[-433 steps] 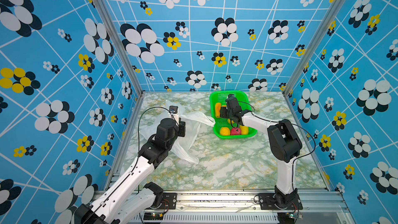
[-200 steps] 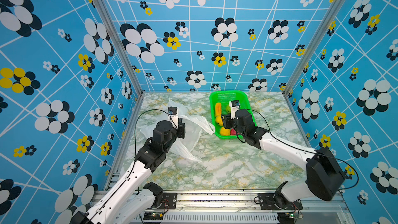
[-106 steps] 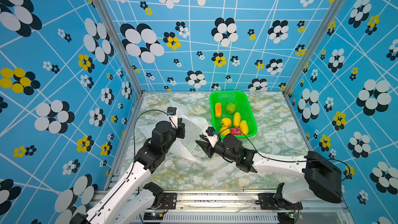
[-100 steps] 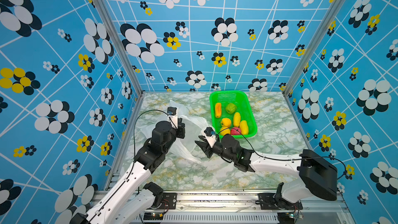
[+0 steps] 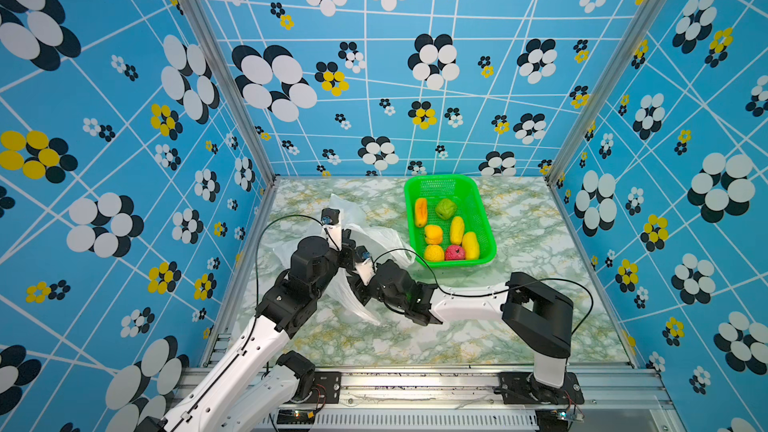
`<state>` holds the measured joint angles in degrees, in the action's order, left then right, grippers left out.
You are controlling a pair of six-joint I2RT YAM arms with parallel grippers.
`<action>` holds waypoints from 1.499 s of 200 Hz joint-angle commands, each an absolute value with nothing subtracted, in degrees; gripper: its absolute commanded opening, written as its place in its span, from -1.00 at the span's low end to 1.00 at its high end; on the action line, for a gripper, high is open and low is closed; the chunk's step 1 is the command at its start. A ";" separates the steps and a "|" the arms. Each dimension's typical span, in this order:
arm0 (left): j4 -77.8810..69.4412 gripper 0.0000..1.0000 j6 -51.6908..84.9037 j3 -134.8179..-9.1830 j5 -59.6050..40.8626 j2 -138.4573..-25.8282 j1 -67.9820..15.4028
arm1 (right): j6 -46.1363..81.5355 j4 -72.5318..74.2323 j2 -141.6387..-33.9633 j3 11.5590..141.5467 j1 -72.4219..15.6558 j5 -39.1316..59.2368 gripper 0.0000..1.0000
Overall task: Untie the knot of the plastic bag and take out the fruit
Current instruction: 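Lower the right gripper into the bag over the green-orange papaya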
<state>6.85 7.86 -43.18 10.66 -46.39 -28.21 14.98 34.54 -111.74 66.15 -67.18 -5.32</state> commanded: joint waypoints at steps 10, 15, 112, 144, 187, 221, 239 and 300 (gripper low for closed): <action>6.00 -1.00 8.22 -42.46 9.06 -45.75 -28.30 | 21.74 27.53 -117.30 73.74 -67.82 -11.49 -0.18; 6.03 -1.00 8.18 -42.41 8.97 -45.71 -28.30 | 22.53 26.25 -117.94 74.79 -67.85 -12.25 -0.17; 5.63 -1.00 8.26 -41.87 8.36 -44.52 -28.30 | 24.03 9.83 -131.38 93.82 -66.36 -22.78 0.89; 5.63 -1.00 8.35 -41.66 8.61 -44.03 -28.30 | 28.69 13.33 -132.94 92.92 -63.66 -18.67 0.88; 5.44 -1.00 8.35 -41.65 8.49 -44.20 -28.30 | 32.33 16.68 -133.87 93.95 -61.47 -14.44 0.88; 5.43 -1.00 8.33 -41.74 8.10 -44.56 -28.30 | 37.74 15.54 -137.49 100.17 -59.21 -12.47 0.91; 5.36 -1.00 8.35 -41.75 7.78 -44.57 -28.30 | 41.25 14.55 -140.58 104.43 -58.03 -11.52 0.91; 5.28 -1.00 8.26 -41.75 6.68 -44.41 -28.42 | 42.02 -5.49 -157.04 135.00 -57.74 -15.28 0.91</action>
